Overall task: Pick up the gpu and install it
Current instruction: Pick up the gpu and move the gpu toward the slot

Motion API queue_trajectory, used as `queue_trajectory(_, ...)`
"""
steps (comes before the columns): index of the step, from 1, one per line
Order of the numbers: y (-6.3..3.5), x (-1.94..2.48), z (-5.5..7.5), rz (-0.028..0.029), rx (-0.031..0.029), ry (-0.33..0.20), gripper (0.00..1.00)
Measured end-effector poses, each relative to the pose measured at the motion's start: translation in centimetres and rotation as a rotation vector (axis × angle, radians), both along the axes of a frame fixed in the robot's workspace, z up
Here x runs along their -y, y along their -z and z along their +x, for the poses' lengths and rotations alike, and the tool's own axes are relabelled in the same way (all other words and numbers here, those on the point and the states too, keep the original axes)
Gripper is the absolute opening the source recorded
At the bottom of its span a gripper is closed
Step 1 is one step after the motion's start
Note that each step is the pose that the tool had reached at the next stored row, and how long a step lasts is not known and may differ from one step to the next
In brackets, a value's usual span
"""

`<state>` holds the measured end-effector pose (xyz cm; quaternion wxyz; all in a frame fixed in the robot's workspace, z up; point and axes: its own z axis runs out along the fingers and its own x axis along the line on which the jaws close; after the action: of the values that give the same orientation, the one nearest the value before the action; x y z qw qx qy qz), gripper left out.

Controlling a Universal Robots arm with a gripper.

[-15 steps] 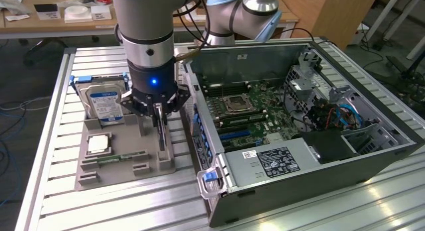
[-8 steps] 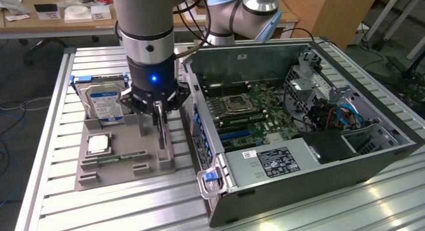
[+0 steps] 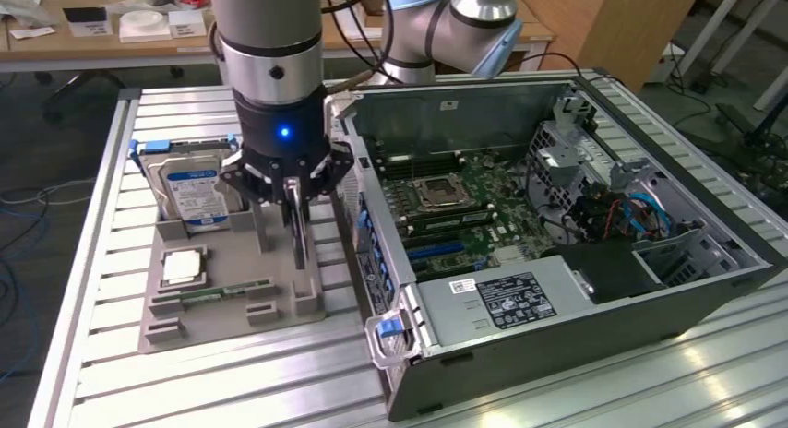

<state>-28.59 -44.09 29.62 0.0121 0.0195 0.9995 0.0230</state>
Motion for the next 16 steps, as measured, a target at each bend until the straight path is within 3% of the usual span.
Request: queue_trajectory(16, -3.17, 0.0, 0.0, 0.0003, 0.0, 0.0, 0.27)
